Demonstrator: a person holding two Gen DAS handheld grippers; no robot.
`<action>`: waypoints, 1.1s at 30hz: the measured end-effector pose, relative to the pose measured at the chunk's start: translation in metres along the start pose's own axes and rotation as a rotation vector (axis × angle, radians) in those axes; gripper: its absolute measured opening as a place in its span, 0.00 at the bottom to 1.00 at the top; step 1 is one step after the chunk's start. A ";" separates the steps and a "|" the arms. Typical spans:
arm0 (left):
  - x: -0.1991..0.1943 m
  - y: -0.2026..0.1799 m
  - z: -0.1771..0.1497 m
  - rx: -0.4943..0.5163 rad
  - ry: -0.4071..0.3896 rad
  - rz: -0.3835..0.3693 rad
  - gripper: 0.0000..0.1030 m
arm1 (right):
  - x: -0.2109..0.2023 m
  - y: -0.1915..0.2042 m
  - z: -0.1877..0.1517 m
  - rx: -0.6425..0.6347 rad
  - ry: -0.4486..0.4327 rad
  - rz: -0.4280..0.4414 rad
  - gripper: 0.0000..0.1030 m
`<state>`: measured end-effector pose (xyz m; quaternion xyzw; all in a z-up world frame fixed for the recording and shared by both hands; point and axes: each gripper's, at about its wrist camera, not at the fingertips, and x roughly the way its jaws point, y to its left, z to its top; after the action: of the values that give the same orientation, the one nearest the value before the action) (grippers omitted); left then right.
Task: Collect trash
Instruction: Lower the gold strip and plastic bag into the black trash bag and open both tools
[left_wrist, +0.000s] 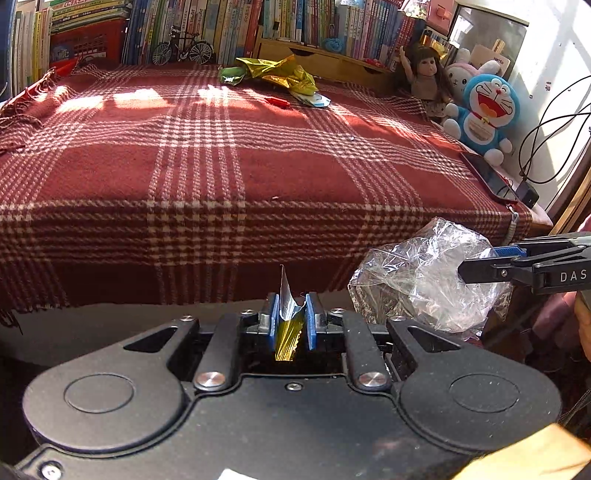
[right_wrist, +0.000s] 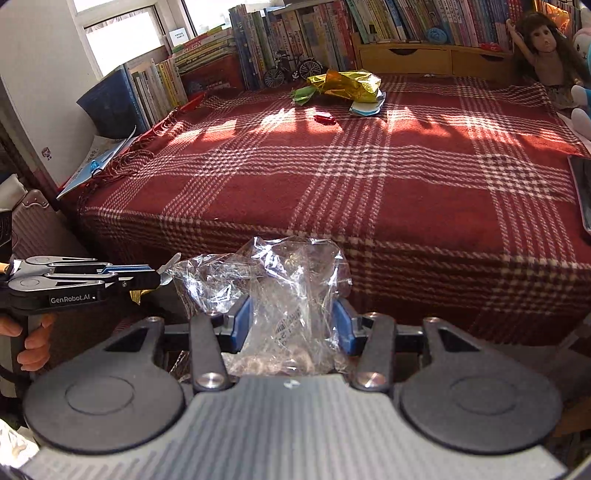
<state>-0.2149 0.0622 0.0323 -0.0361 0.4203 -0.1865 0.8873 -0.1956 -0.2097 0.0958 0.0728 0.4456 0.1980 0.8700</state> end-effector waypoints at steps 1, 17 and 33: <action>0.007 0.001 -0.007 -0.007 0.028 -0.001 0.14 | 0.008 0.002 -0.005 -0.001 0.026 0.003 0.52; 0.073 0.007 -0.058 -0.020 0.284 0.027 0.16 | 0.084 0.022 -0.057 -0.102 0.267 -0.063 0.53; 0.103 -0.007 -0.071 0.046 0.378 0.051 0.21 | 0.109 0.024 -0.060 -0.096 0.326 -0.053 0.58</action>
<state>-0.2113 0.0253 -0.0870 0.0306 0.5761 -0.1769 0.7974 -0.1936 -0.1466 -0.0143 -0.0139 0.5724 0.2052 0.7938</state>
